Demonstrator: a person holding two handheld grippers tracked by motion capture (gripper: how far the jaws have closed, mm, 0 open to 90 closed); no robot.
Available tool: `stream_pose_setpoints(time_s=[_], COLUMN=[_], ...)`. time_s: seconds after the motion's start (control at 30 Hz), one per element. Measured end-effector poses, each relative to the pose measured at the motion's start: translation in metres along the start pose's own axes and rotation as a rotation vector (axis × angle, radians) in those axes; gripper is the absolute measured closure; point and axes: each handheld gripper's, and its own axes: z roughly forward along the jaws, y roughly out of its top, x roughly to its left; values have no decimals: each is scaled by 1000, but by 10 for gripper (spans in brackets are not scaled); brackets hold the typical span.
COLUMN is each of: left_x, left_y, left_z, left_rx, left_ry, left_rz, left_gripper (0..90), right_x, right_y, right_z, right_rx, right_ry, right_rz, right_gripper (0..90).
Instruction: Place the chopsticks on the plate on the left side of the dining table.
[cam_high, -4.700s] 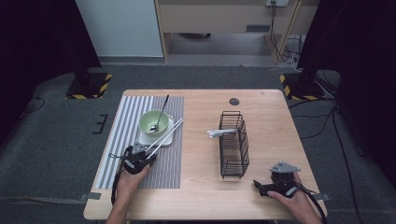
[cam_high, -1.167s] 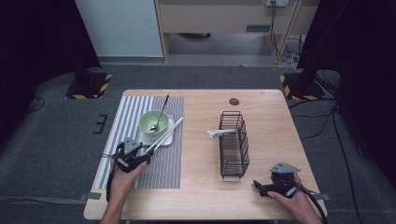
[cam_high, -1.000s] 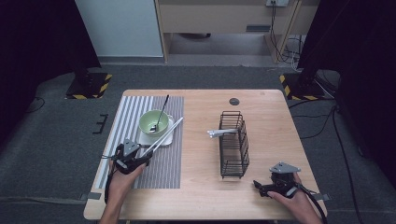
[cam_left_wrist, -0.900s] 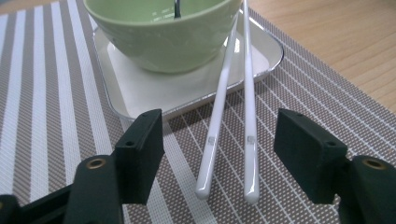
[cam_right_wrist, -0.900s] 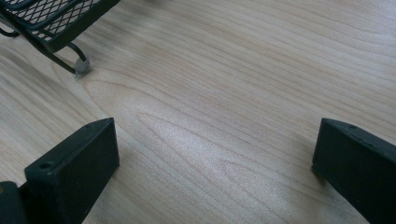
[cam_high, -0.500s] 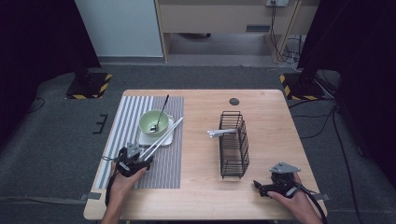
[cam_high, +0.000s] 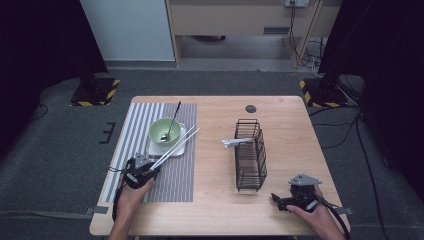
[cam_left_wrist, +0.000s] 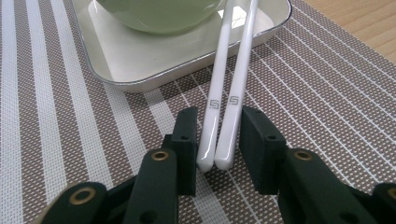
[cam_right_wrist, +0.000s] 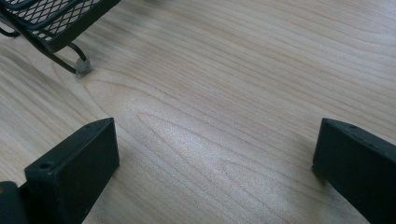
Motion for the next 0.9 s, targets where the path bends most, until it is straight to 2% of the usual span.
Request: stream_pose_setpoints(time_s=[0.17, 0.43, 0.53, 0.7, 0.83, 0.9], left_x=[2, 10, 15, 18, 20, 21], left_y=[2, 4, 3, 5, 7, 7], left_z=[1, 4, 6, 6, 6, 6], left_rx=[10, 17, 5, -4, -24, -24], left_ry=[-5, 9, 21, 42, 60, 73], left_rz=[4, 7, -5, -5, -11, -6], left_gripper=[712, 687, 661, 567, 447, 432], right_x=[0, 0, 0, 0, 0, 0], right_y=[0, 0, 0, 0, 0, 0], right_z=[0, 0, 0, 0, 0, 0], right_rx=[0, 0, 0, 0, -1, 0], right_ry=[0, 0, 0, 0, 0, 1], right_rz=[0, 0, 0, 0, -2, 0], right_gripper=[3, 3, 3, 3, 3, 3])
